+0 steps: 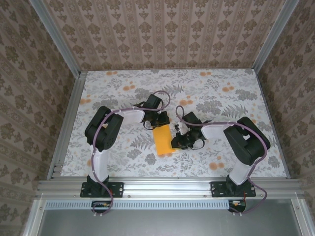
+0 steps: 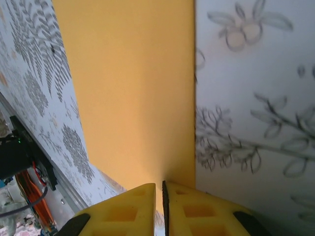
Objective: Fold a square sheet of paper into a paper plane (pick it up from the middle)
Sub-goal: Fold the square sheet of paper in half at the center of the table.
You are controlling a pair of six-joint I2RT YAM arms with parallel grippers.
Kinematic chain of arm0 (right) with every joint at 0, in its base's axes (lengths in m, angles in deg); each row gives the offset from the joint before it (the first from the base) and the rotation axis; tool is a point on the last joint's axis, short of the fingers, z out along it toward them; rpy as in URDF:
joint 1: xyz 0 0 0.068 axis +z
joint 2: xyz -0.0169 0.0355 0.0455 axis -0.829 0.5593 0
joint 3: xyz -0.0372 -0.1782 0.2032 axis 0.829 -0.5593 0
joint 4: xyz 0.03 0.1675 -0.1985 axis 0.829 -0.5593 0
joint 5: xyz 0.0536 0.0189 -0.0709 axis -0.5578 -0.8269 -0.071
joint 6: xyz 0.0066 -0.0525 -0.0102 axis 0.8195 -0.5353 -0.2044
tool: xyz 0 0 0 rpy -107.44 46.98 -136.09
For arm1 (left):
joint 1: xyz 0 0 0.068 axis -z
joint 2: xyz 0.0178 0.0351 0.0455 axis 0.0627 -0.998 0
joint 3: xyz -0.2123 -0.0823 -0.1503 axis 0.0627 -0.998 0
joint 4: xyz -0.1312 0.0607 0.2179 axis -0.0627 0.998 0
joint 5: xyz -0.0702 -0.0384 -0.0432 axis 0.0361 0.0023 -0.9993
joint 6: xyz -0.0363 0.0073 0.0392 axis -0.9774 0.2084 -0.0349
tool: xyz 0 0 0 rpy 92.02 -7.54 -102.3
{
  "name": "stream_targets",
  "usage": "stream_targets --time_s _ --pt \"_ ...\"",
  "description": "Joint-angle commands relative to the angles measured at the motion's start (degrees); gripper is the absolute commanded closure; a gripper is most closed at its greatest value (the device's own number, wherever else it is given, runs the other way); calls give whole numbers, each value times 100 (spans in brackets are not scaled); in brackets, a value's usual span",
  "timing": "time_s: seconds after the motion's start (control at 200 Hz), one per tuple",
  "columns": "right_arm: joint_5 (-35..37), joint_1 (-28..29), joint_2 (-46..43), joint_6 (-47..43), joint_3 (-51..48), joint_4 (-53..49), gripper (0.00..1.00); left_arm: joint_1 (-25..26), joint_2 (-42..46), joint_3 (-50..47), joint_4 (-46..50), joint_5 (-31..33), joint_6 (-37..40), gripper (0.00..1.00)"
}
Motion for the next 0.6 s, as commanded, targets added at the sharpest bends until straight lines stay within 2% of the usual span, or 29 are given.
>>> stream_targets --time_s 0.0,0.17,0.37,0.595 --pt "-111 -28 -290 -166 3 -542 84 -56 -249 -197 161 213 114 90" --pt "230 -194 -409 95 557 -84 84 -56 -217 -245 144 195 84 90" --pt "753 -339 294 346 1126 254 85 -51 -195 -308 115 177 -2 90" --pt "639 -339 833 310 1504 228 85 -52 -191 -335 109 167 -44 90"
